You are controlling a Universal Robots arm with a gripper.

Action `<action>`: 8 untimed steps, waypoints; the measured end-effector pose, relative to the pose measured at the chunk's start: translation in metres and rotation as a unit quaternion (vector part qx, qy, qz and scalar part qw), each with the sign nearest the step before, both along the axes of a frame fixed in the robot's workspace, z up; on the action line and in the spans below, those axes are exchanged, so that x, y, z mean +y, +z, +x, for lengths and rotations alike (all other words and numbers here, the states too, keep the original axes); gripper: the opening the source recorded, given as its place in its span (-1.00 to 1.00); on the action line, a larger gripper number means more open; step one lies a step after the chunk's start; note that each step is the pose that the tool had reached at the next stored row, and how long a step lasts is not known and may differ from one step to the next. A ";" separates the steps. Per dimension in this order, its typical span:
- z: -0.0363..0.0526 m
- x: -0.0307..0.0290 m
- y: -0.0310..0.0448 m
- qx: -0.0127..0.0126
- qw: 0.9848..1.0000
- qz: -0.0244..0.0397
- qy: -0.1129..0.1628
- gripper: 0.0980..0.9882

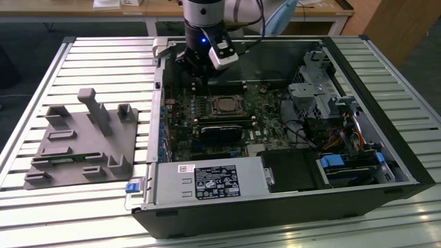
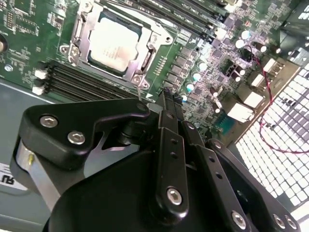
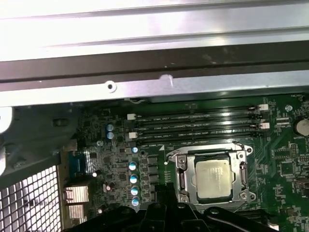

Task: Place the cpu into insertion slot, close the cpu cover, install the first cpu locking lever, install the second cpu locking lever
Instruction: 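Install the first cpu locking lever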

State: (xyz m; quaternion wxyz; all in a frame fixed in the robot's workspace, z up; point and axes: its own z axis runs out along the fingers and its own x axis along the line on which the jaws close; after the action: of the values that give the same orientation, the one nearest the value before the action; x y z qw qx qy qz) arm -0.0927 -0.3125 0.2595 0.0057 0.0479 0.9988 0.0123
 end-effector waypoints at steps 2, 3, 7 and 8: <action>-0.0017 0.0010 -0.0006 0.000 1.000 0.000 0.001 -0.96; -0.0026 0.0016 -0.0008 0.000 1.000 0.000 0.001 -0.96; -0.0057 0.0072 -0.0022 0.000 1.000 0.000 0.003 -0.96; -0.0062 0.0090 -0.0024 0.000 1.000 0.000 0.003 -0.96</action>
State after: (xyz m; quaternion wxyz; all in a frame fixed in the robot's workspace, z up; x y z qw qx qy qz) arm -0.0989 -0.3034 0.2570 0.0056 0.0448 0.9989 0.0122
